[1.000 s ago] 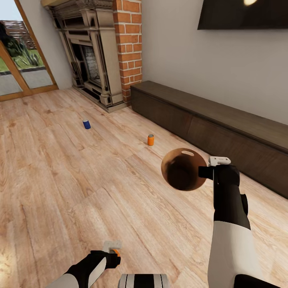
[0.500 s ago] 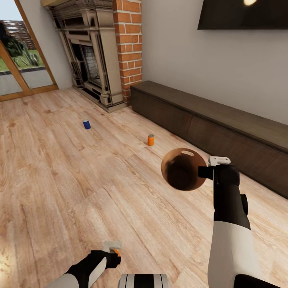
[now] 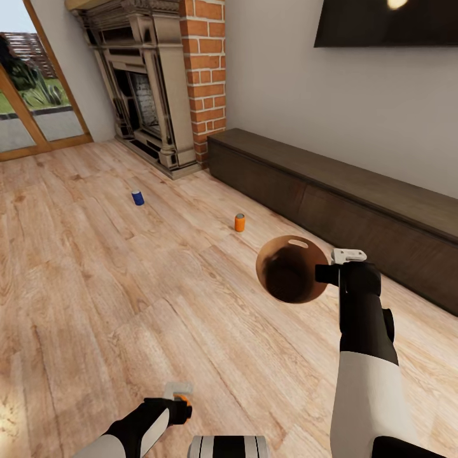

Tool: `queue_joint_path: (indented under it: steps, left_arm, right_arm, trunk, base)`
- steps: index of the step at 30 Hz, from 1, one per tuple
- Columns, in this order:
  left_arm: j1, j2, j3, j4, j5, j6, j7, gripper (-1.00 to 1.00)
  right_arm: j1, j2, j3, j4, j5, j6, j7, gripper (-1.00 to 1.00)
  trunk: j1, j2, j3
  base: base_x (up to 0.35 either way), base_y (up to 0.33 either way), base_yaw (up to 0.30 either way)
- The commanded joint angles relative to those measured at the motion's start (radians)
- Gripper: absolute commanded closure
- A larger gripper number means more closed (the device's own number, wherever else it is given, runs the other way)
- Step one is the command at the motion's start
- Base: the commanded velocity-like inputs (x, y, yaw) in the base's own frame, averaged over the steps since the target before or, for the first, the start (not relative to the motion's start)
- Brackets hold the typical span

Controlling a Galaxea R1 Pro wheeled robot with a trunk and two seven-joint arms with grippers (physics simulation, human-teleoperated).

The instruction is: Put the three can of soda from the living room inside the tash can in the kitchen.

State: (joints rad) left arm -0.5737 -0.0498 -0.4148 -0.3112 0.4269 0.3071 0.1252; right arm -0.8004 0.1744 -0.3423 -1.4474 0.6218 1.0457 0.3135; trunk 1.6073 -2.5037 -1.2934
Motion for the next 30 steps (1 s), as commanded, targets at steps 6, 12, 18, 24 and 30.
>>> queue_joint_path:
  steps: [6,12,18,24,30]
  left_arm:
    - [0.000,0.000,-0.001,0.000,-0.003,-0.029,0.001,-1.00]
    - [0.000,-0.001,-0.001,0.000,-0.004,-0.036,0.001,-1.00]
    - [0.000,-0.001,-0.001,0.001,-0.005,-0.036,0.000,-1.00]
    - [0.000,-0.001,-0.002,0.001,-0.005,-0.036,0.000,-1.00]
    - [0.000,-0.002,-0.004,0.001,-0.005,-0.036,-0.001,-1.00]
  right_arm:
    - [0.000,0.000,0.000,0.001,-0.014,0.001,0.006,1.00]
    - [0.001,0.000,0.000,0.000,-0.014,0.001,0.006,1.00]
    - [0.001,0.000,0.013,-0.001,-0.015,0.001,0.006,1.00]
    - [0.001,0.000,0.016,-0.001,-0.016,0.001,0.006,1.00]
    - [0.001,0.000,0.017,0.000,-0.016,0.001,0.006,1.00]
  trunk:
    - [0.000,0.000,0.000]
    - [0.000,0.000,0.000]
    - [0.000,0.000,0.000]
    - [0.002,-0.001,-0.015]
    - [0.002,-0.001,-0.015]
  base:
    - [0.000,0.000,0.000]
    - [0.000,0.000,0.000]
    - [0.000,0.000,0.000]
    - [0.000,0.000,0.000]
    - [0.000,0.000,0.000]
